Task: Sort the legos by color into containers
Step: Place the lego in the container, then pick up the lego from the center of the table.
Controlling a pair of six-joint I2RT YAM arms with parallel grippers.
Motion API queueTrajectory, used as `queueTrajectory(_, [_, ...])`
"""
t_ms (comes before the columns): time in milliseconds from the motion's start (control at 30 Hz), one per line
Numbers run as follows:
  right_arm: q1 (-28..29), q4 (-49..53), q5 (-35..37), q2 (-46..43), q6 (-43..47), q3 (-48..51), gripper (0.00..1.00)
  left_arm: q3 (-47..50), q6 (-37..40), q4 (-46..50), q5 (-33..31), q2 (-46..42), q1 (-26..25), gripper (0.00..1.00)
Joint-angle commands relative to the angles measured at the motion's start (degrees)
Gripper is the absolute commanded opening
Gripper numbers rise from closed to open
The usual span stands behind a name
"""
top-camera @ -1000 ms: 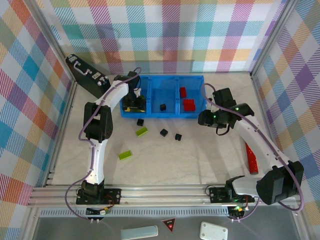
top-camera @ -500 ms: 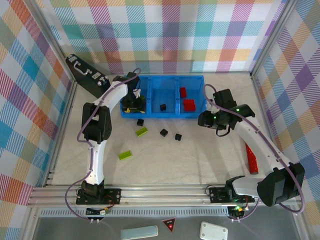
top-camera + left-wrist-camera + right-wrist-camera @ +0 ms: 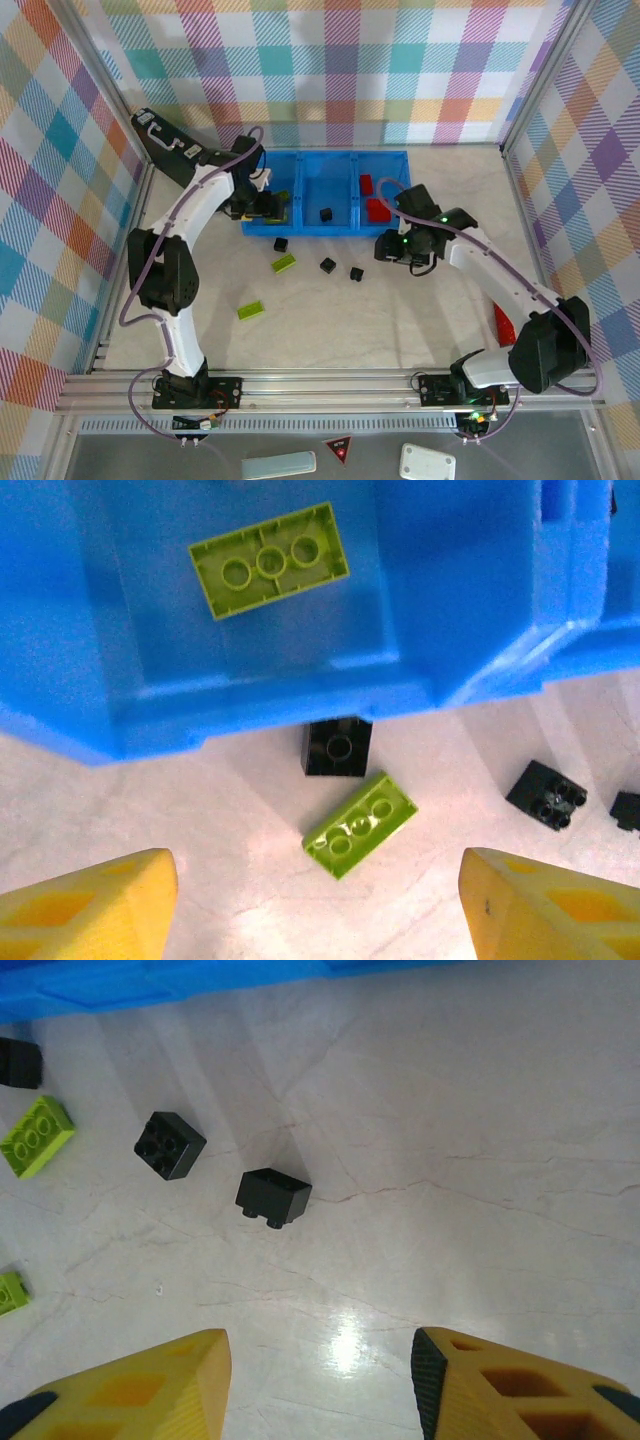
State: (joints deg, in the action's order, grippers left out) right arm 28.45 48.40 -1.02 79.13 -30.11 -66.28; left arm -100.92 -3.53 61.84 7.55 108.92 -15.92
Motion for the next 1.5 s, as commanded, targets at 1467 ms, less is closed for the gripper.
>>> queueTrajectory(1467, [16.2, -6.3, 19.0, 29.7, -26.2, -9.9, 0.56, 27.5, 0.9, -11.7, -2.5, -18.2, 0.5, 0.74])
